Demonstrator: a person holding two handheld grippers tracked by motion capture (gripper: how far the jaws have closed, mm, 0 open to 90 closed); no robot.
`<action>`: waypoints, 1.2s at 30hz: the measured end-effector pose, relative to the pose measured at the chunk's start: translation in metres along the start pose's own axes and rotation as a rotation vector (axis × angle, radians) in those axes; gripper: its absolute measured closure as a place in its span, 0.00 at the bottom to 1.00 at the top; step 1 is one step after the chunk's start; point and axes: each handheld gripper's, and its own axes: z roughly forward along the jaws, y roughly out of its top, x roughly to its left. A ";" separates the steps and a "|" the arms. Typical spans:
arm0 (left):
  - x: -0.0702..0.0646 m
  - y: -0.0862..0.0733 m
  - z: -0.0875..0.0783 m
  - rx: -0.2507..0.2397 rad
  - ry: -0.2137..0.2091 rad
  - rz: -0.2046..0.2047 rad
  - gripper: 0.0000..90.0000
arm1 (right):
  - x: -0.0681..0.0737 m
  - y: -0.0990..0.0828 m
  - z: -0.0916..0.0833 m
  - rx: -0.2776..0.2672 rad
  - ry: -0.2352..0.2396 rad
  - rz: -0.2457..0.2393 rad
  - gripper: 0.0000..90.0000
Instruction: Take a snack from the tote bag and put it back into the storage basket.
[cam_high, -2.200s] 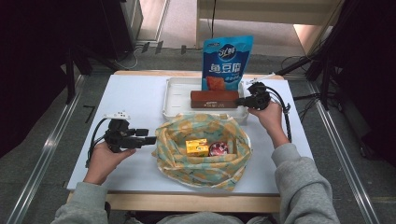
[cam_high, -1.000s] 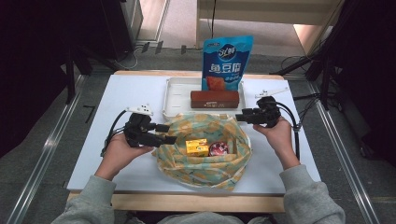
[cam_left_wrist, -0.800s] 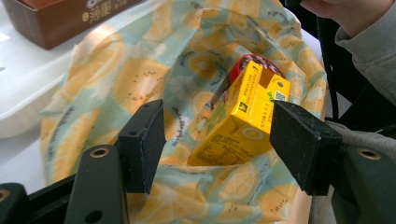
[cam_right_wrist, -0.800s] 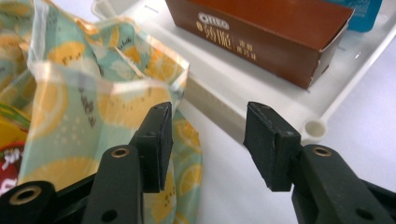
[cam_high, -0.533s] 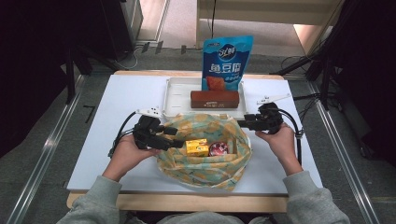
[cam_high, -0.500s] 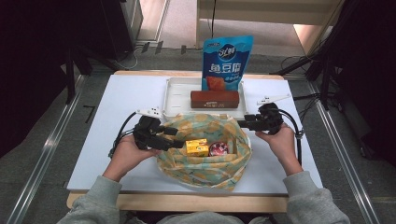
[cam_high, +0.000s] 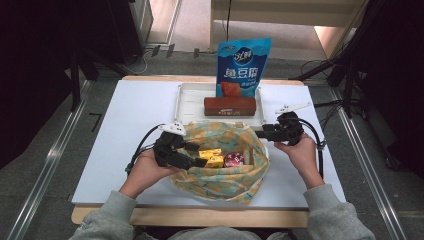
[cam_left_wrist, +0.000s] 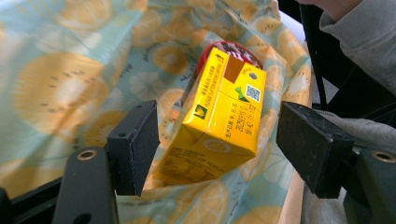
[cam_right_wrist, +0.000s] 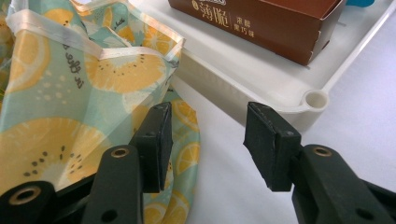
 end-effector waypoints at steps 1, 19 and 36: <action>0.000 -0.001 0.003 0.005 0.000 0.003 0.34 | 0.000 0.000 0.000 0.001 -0.003 0.002 0.59; -0.001 -0.004 0.024 0.052 0.040 0.072 0.47 | -0.003 -0.002 0.005 0.013 -0.003 0.013 0.59; 0.008 0.019 0.006 0.055 0.042 0.046 0.54 | -0.005 -0.002 0.002 -0.001 0.000 0.025 0.59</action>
